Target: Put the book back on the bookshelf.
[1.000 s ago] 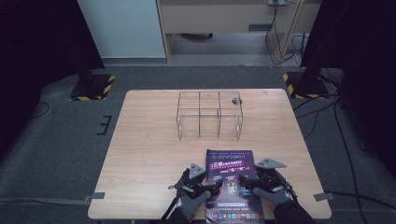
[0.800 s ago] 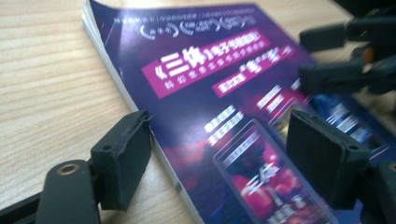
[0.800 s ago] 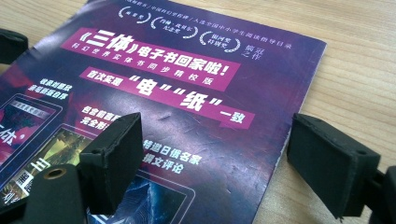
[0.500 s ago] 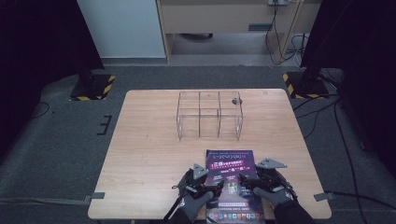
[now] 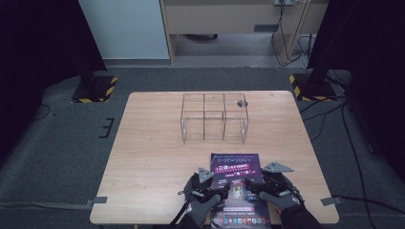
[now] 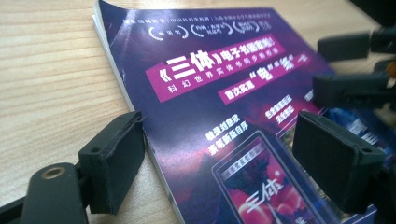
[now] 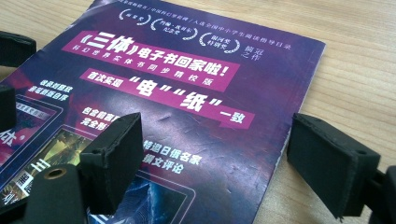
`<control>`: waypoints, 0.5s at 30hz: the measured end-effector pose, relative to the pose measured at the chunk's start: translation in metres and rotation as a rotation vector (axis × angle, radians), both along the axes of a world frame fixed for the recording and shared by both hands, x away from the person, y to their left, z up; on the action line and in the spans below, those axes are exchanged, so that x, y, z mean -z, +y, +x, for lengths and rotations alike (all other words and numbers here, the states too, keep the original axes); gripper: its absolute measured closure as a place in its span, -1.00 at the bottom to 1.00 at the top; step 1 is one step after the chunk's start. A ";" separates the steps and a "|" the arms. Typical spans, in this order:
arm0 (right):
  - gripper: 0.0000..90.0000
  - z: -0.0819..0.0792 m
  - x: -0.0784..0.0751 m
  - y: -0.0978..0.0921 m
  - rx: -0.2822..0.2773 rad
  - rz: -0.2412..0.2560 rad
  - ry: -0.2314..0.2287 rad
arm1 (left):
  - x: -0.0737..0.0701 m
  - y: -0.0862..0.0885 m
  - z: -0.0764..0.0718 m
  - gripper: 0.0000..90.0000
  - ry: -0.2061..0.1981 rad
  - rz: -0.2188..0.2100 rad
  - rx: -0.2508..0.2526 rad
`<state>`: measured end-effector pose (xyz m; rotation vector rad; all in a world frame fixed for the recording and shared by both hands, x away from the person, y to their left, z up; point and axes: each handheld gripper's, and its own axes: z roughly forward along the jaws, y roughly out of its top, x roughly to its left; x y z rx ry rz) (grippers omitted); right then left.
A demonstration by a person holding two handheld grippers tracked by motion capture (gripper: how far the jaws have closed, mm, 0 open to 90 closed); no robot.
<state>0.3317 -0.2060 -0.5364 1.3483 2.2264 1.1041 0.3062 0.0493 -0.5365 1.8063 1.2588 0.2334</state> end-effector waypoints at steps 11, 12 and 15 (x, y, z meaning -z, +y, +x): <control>-0.59 0.002 0.000 -0.004 0.022 0.009 -0.002 | -0.002 0.004 -0.001 -0.56 0.036 -0.121 -0.005; -0.59 0.003 0.001 -0.005 0.022 0.014 -0.003 | -0.002 0.004 -0.001 -0.56 0.032 -0.125 -0.002; -0.59 0.003 0.001 -0.006 0.022 0.021 -0.002 | -0.002 0.006 -0.001 -0.56 0.036 -0.147 -0.003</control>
